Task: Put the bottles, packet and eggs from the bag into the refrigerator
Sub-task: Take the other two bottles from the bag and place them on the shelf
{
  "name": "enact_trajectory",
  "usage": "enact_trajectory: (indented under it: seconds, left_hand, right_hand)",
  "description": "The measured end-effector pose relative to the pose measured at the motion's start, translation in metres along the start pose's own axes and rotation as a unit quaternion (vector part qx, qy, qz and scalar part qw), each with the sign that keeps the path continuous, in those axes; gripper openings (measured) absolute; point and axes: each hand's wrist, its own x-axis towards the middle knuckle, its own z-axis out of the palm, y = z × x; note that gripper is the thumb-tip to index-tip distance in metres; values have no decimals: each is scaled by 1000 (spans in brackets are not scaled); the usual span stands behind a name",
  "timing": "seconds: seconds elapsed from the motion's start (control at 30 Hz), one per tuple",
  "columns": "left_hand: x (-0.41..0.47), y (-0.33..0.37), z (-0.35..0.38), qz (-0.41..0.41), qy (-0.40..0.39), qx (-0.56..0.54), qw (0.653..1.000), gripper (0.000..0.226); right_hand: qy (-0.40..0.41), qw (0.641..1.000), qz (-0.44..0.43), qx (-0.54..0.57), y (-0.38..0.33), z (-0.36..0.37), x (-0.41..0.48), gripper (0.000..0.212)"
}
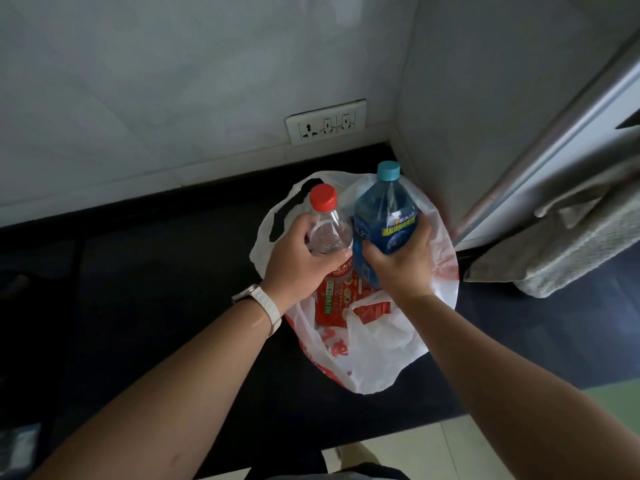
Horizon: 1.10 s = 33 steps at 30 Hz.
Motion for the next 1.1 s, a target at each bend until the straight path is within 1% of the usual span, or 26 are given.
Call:
enact_trajectory:
  seconds: [0.17, 0.33, 0.37, 0.43, 0.53, 0.7, 0.77, 0.87, 0.93, 1.0, 1.1]
  left_hand:
    - [-17, 16, -18, -1, 20, -65, 998, 51]
    - [-40, 33, -34, -24, 44, -155, 987, 45]
    - [-45, 36, -38, -24, 55, -166, 984, 45]
    - [-52, 40, -43, -26, 70, -193, 978, 44]
    - [-61, 50, -56, -15, 87, -226, 970, 42]
    - [-73, 67, -74, 15, 110, -271, 956, 32]
    - [-78, 68, -82, 21, 115, -284, 952, 33]
    - [-91, 67, -100, 22, 128, -288, 949, 39]
    - [-103, 61, -117, 22, 150, -290, 945, 37]
    - [-119, 51, -137, 17, 179, -298, 938, 36]
    - [-149, 35, -170, 3, 221, -303, 927, 30]
  right_hand:
    - [-29, 995, 8, 91, -11, -12, -16, 75]
    - [-71, 977, 2, 202, -37, -28, -29, 56]
    - [-86, 971, -4, 224, -44, -32, -32, 55]
    - [-120, 960, -15, 252, -55, -39, -36, 58]
    - [-159, 947, -25, 277, -70, -48, -45, 63]
    - [-204, 926, -4, 318, -94, -47, -64, 54]
    - [-221, 921, -5, 320, -105, -43, -72, 50]
    - [-247, 916, -15, 315, -121, -30, -85, 55]
    - [-262, 911, -13, 317, -132, -18, -93, 57]
    - [-278, 905, -4, 321, -143, -3, -102, 53]
    - [-301, 897, 9, 324, -161, 25, -124, 41]
